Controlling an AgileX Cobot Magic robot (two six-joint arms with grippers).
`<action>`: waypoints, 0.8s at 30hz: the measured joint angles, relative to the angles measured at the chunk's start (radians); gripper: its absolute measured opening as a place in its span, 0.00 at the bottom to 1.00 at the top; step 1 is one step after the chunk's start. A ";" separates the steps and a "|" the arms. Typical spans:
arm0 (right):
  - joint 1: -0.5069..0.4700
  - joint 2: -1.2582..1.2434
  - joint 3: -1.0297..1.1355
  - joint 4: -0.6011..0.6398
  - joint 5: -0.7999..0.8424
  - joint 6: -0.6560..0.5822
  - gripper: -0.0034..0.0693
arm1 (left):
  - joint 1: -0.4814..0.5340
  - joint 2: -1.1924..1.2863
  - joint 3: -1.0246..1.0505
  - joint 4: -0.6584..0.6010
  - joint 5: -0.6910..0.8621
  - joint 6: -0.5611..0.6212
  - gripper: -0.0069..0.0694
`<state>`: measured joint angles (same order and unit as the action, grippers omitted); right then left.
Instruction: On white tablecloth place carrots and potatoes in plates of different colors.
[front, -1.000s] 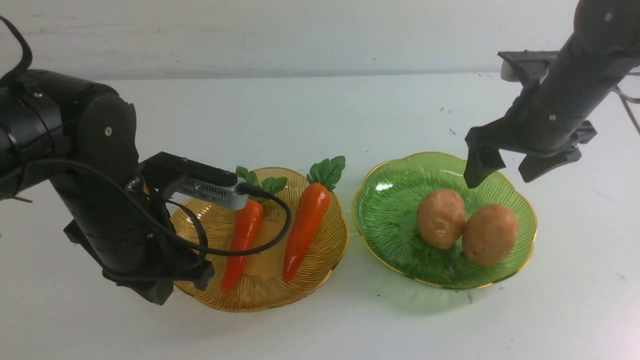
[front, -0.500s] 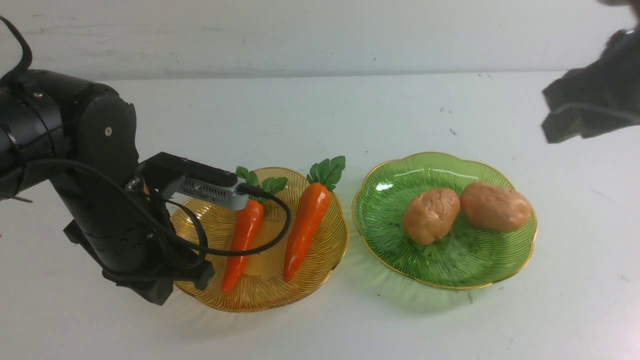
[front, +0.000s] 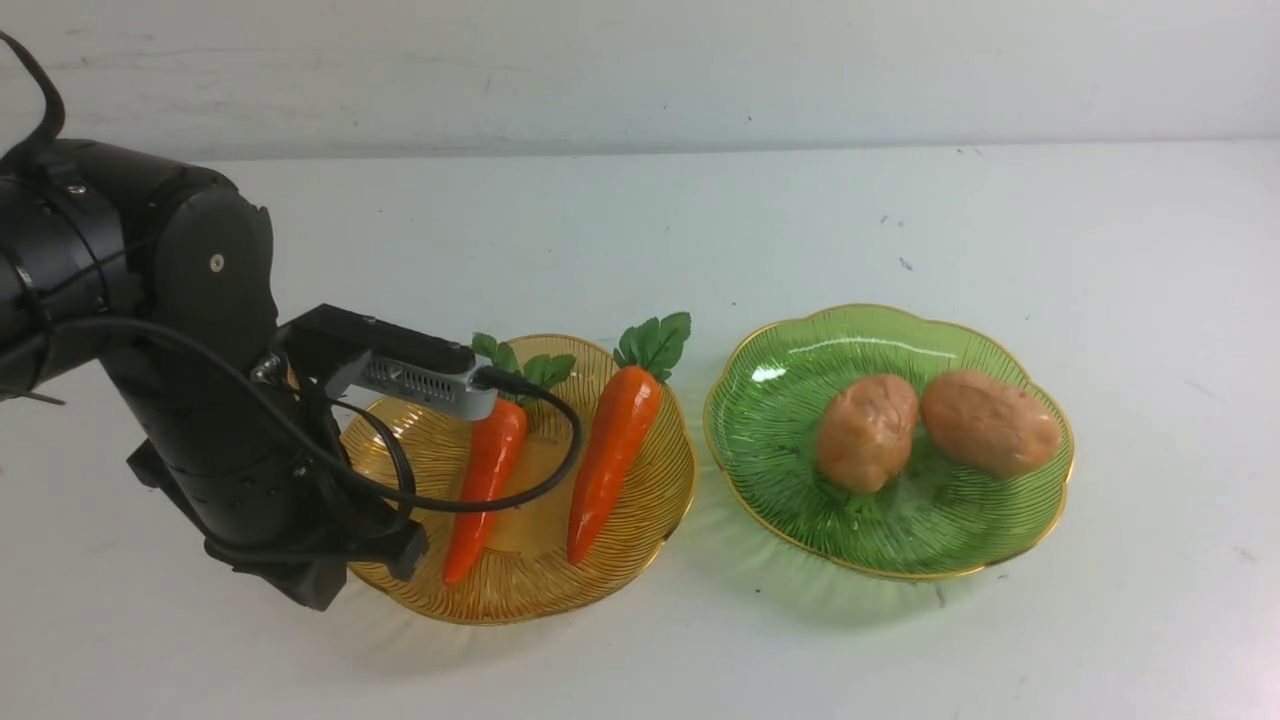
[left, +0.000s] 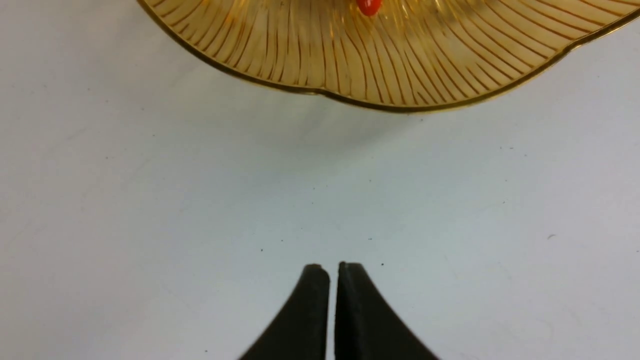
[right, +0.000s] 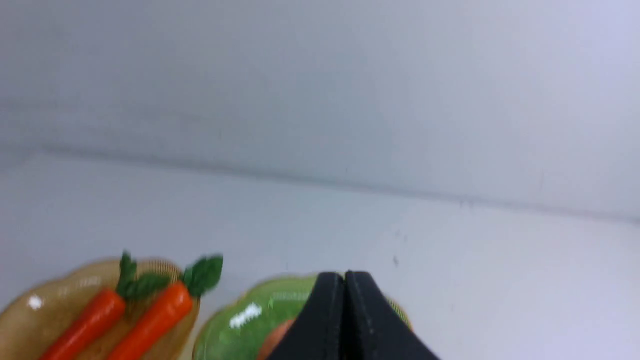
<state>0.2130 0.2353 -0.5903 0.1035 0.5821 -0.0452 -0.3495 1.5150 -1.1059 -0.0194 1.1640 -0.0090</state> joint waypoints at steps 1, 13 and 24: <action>0.000 -0.047 0.060 0.000 -0.062 -0.005 0.03 | 0.000 0.000 0.000 0.000 0.000 0.000 0.10; 0.000 -0.112 0.215 -0.001 -0.194 -0.016 0.03 | 0.000 0.000 0.000 0.000 0.011 0.000 0.10; 0.000 -0.112 0.215 -0.002 -0.194 -0.017 0.03 | 0.000 0.000 0.000 0.000 0.012 0.000 0.10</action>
<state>0.2130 0.1229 -0.3748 0.1013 0.3880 -0.0622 -0.3495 1.5150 -1.1059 -0.0194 1.1758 -0.0090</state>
